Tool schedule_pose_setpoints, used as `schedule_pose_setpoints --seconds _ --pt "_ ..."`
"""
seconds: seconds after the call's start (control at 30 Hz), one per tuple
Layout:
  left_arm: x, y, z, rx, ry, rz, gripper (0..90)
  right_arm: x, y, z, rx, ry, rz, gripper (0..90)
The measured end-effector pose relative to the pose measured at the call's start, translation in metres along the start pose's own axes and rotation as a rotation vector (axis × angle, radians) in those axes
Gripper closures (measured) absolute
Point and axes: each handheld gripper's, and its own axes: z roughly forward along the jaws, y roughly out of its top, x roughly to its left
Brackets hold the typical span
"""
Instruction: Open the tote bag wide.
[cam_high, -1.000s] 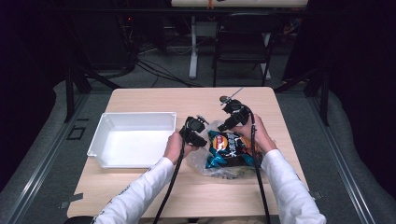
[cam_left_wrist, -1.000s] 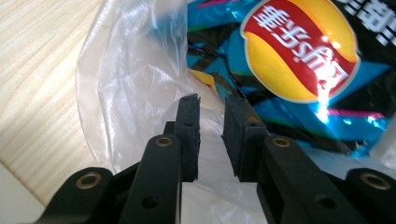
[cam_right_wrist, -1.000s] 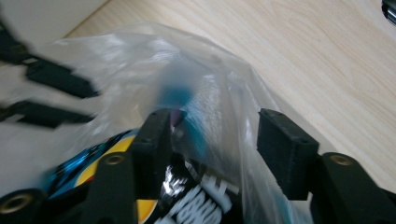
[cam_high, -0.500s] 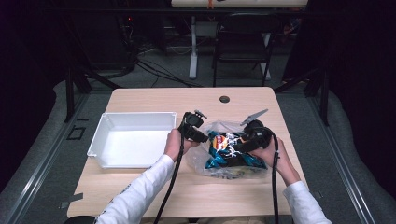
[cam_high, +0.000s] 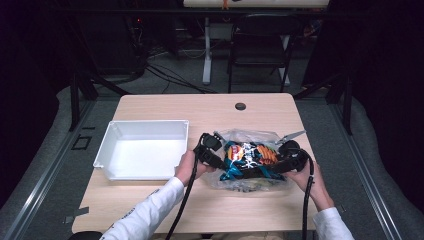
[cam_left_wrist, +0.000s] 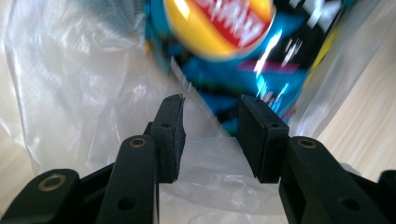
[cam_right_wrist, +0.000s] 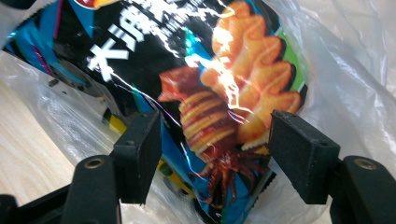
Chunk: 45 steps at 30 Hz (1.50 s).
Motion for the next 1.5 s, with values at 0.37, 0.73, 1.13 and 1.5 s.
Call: schedule_pose_setpoints --seconds 0.37,0.73,1.13,1.5 --pt "0.006 -0.011 0.016 0.11 0.071 0.034 61.5 -0.002 -0.01 0.008 0.015 -0.005 0.02 35.2" --pt "-0.002 0.005 -0.007 -0.032 -0.025 -0.023 56.1 -0.003 -0.012 0.008 0.008 -0.003 0.027 35.6" --pt "0.006 -0.007 0.017 0.005 -0.074 -0.079 69.1 -0.003 -0.016 0.014 0.03 -0.009 0.028 35.6" --pt "-0.001 0.009 0.002 -0.064 -0.027 -0.062 61.2 -0.005 -0.017 0.017 0.04 -0.013 0.033 35.8"
